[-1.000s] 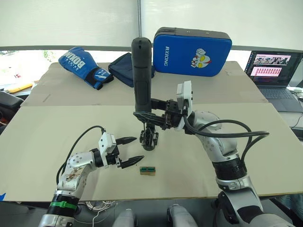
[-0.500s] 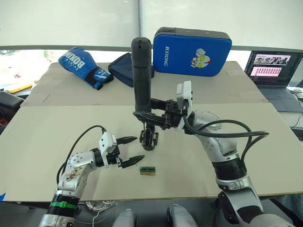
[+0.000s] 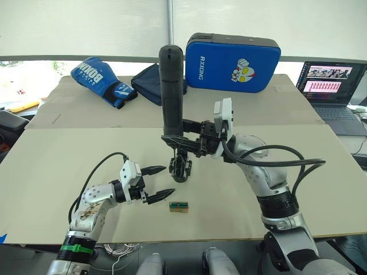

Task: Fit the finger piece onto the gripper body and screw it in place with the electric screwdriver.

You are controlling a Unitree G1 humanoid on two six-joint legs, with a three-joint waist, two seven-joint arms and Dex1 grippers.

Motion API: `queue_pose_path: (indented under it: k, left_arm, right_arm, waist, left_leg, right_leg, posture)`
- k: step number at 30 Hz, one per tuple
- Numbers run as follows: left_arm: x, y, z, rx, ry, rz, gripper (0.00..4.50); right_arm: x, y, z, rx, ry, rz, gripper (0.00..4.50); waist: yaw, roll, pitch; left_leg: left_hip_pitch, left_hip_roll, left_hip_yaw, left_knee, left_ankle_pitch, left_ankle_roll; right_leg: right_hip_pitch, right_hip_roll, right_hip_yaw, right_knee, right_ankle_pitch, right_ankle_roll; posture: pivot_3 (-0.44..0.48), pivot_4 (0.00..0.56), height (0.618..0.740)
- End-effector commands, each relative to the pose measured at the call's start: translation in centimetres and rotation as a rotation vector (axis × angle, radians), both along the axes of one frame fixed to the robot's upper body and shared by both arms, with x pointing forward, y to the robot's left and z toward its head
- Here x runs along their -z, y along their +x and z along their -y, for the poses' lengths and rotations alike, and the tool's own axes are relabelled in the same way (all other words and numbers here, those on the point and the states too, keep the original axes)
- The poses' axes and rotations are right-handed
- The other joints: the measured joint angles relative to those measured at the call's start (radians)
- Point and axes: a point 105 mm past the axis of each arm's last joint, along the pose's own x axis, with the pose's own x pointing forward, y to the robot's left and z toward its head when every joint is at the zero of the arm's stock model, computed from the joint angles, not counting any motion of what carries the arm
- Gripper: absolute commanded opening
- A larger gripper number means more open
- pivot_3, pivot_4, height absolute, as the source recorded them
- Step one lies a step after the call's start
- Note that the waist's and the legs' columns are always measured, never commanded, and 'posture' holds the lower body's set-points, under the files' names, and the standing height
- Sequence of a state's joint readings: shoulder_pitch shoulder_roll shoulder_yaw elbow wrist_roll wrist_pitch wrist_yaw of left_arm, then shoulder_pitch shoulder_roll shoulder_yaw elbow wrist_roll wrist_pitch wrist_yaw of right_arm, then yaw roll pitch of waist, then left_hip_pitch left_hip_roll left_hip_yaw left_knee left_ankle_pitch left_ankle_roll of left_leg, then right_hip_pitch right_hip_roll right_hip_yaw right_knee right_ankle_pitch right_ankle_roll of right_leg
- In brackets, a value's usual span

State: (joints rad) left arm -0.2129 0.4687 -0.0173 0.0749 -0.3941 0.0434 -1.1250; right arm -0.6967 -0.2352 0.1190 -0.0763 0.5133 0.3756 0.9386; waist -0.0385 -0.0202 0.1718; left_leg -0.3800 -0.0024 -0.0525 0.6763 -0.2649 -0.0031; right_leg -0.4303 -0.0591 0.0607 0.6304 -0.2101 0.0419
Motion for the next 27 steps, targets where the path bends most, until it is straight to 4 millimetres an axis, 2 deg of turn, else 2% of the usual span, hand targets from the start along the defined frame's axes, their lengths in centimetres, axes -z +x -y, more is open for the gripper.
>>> queue_pose_path:
  k: [1, 17, 27]
  left_arm:
    - [-0.4, -0.1, 0.0, 0.007, -0.011, 0.026, 4.5]
    - [-0.7, -0.1, 0.3, 0.008, -0.015, 0.028, 4.5]
    - [-0.5, 0.4, 0.7, -0.016, -0.015, 0.03, 4.5]
  right_arm:
    - [-1.8, -0.5, 0.1, -0.008, 0.037, 0.074, 1.94]
    - [-2.0, -0.4, 0.3, -0.01, 0.037, 0.082, 1.94]
    - [-1.1, -0.8, 0.0, -0.024, 0.015, 0.07, 1.94]
  waist:
    - [0.0, 0.0, 0.0]
    - [0.0, 0.0, 0.0]
    - [0.0, 0.0, 0.0]
  left_leg:
    - [0.0, 0.0, 0.0, 0.0, 0.0, 0.0]
    - [0.0, 0.0, 0.0, 0.0, 0.0, 0.0]
    - [0.0, 0.0, 0.0, 0.0, 0.0, 0.0]
  right_leg:
    - [0.0, 0.0, 0.0, 0.0, 0.0, 0.0]
    - [0.0, 0.0, 0.0, 0.0, 0.0, 0.0]
    - [0.0, 0.0, 0.0, 0.0, 0.0, 0.0]
  posture:
    - [0.0, 0.15, 0.74]
    - [0.0, 0.15, 0.74]
    - [0.0, 0.15, 0.74]
